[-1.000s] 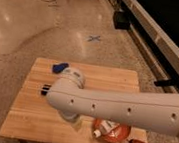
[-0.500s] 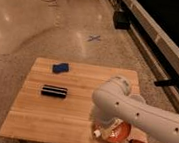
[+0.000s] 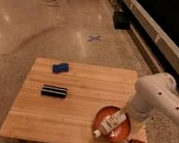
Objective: Move the arm in a circular motion
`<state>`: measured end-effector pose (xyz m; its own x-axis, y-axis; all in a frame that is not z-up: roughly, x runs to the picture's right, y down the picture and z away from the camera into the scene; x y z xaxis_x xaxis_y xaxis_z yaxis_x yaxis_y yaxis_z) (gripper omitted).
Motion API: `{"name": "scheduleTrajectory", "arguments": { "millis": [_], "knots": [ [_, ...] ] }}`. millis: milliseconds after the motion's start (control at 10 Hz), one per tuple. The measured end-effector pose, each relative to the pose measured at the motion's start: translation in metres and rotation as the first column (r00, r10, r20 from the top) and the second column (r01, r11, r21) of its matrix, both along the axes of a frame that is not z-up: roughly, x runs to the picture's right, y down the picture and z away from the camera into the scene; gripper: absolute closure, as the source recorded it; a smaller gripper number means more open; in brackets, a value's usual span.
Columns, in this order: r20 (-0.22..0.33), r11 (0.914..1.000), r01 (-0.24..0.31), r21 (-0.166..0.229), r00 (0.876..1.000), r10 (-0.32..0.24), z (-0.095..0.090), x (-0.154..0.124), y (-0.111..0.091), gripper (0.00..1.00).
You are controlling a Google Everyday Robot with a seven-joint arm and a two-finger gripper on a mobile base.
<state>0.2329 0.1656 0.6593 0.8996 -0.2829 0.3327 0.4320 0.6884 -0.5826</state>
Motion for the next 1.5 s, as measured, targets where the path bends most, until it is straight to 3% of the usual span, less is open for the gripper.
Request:
{"name": "scheduleTrajectory", "arguments": {
  "millis": [300,700,900,1100,1500],
  "knots": [
    [-0.082,0.9969,-0.076,0.021,0.994,0.078,0.029,0.030,-0.048,0.35],
    [-0.145,0.9934,-0.103,0.051,0.983,0.109,0.068,0.011,-0.111,0.35],
    [-0.160,0.9939,-0.098,0.051,0.981,0.105,0.086,-0.017,-0.133,0.35],
    [-0.154,0.9964,-0.070,0.048,0.985,0.076,0.099,-0.064,-0.150,0.35],
    [-0.103,0.9975,0.043,0.056,0.994,-0.037,0.104,-0.165,-0.157,0.35]
  ]
}}
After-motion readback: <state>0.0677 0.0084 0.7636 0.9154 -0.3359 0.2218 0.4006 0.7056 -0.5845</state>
